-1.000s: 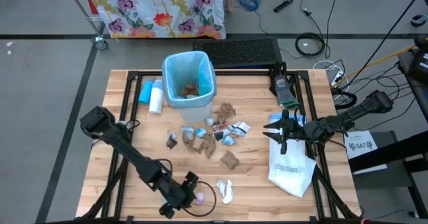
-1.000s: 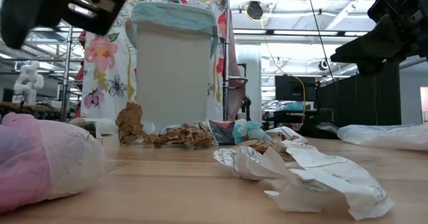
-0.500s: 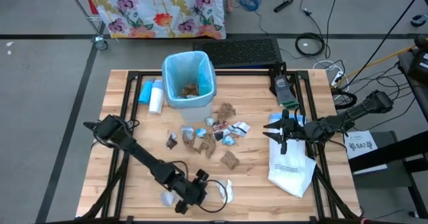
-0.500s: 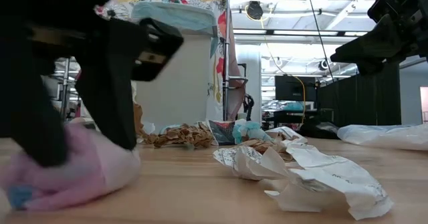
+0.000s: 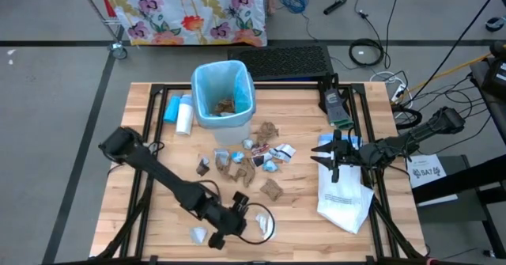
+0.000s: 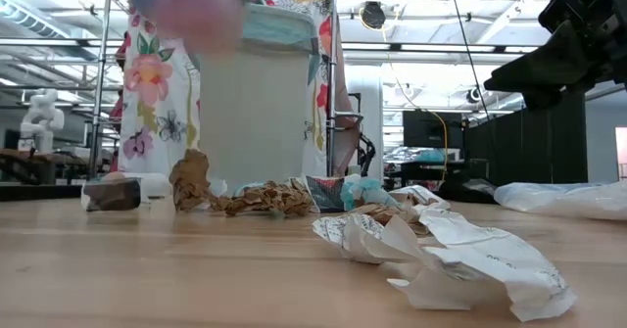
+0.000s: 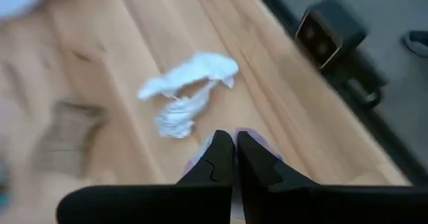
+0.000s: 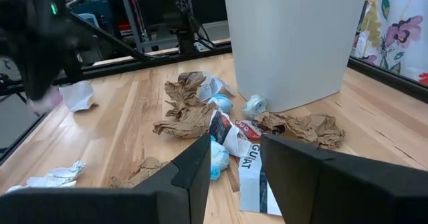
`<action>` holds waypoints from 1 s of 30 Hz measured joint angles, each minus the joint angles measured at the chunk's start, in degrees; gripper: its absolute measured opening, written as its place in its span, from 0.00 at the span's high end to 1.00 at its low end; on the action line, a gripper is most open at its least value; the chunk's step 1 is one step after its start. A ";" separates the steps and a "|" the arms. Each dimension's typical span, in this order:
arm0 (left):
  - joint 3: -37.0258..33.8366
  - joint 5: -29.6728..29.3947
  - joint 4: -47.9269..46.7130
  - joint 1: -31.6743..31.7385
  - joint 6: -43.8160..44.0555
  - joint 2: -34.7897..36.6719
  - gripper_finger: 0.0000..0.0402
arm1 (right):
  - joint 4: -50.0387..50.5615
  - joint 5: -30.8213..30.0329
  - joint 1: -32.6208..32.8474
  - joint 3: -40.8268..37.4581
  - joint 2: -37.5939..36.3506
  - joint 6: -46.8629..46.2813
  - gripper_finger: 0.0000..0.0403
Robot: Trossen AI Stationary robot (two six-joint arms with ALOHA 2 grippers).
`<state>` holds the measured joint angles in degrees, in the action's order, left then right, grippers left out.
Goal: Place trash/remove bag and relplace
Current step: Put the pink trash bag into the white trash bin
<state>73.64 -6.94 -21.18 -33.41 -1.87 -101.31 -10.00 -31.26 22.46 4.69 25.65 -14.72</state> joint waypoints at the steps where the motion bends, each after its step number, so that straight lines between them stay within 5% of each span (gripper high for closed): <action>1: 0.99 -0.61 -0.92 0.00 0.00 1.28 0.99 | 0.00 -0.01 0.00 0.00 0.00 -0.01 0.69; 12: 8.56 -4.11 -5.43 2.03 6.02 13.98 0.99 | 0.02 0.00 0.00 0.00 0.00 0.01 0.69; 19: 12.71 -13.29 -5.71 4.26 7.46 17.07 0.99 | 0.08 -0.01 0.00 0.00 0.00 0.01 0.69; 30: 18.67 -14.60 -11.37 18.71 6.60 19.85 0.99 | 0.17 -0.01 0.00 0.00 0.01 0.00 0.69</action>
<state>92.32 -21.54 -32.55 -14.70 4.73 -81.46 -9.82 -31.27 22.46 4.69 25.66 -14.71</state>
